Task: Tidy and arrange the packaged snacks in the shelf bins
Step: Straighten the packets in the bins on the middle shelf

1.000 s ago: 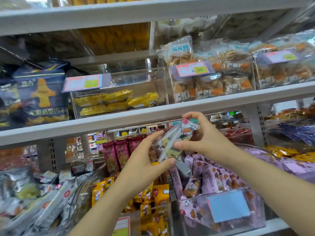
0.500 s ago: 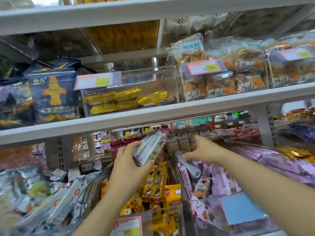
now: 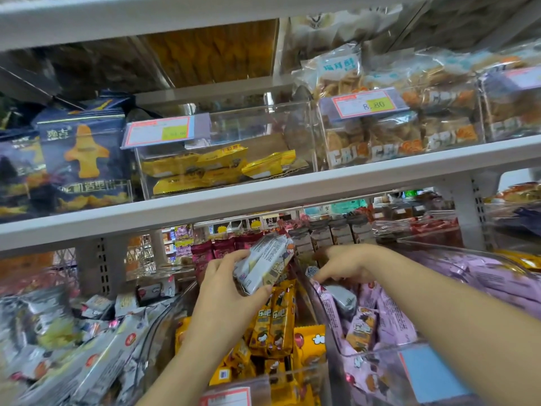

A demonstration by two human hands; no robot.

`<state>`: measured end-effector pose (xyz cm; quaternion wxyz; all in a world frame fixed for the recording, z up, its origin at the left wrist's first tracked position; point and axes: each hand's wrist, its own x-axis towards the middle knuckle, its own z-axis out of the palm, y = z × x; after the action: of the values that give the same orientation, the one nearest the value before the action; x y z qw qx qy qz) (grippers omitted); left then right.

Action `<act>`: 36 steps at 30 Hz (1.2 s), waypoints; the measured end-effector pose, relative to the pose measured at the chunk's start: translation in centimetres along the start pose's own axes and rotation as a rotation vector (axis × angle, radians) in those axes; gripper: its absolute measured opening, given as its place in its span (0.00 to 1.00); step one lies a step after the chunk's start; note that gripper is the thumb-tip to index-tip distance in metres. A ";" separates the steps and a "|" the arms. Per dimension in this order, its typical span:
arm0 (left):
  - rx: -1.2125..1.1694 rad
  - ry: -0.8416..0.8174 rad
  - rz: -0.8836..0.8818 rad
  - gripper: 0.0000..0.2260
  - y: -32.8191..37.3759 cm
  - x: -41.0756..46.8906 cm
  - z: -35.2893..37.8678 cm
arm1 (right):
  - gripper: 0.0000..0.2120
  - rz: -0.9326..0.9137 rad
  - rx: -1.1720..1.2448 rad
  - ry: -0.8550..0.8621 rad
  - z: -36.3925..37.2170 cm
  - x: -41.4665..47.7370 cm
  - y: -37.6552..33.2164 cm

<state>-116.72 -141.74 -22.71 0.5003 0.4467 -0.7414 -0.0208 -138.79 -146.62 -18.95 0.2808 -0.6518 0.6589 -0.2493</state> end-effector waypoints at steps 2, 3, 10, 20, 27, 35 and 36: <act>-0.003 0.000 -0.002 0.27 0.0 0.0 0.0 | 0.21 0.003 -0.030 -0.058 0.1 -0.1 -0.3; -0.001 0.002 -0.001 0.27 0.0 0.0 0.1 | 0.18 0.009 -0.019 -0.097 0.1 -0.3 -0.5; -0.004 0.005 -0.003 0.27 0.2 -0.3 0.2 | 0.27 -0.037 0.134 -0.171 -0.3 -0.9 0.1; 0.020 0.011 -0.007 0.28 0.4 -0.6 -0.3 | 0.42 -0.381 -0.114 0.319 -1.5 -4.1 0.4; 0.059 0.022 0.021 0.27 1.1 -2.2 -2.0 | 0.39 -0.545 -0.312 0.496 -0.8 -8.0 0.8; 0.176 0.039 0.003 0.26 1.5 -5.5 -6.3 | 0.34 -0.819 -0.518 0.529 1.6 -13.3 -2.7; 0.187 0.046 -0.010 0.26 1.3 -5.9 -7.1 | 0.34 -0.854 -0.528 0.522 2.1 -13.7 -3.4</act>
<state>-111.55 -133.94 -22.79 0.4734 0.4956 -0.7261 0.0560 -134.98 -132.94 -17.47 -0.1899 -0.8254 0.4242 -0.3205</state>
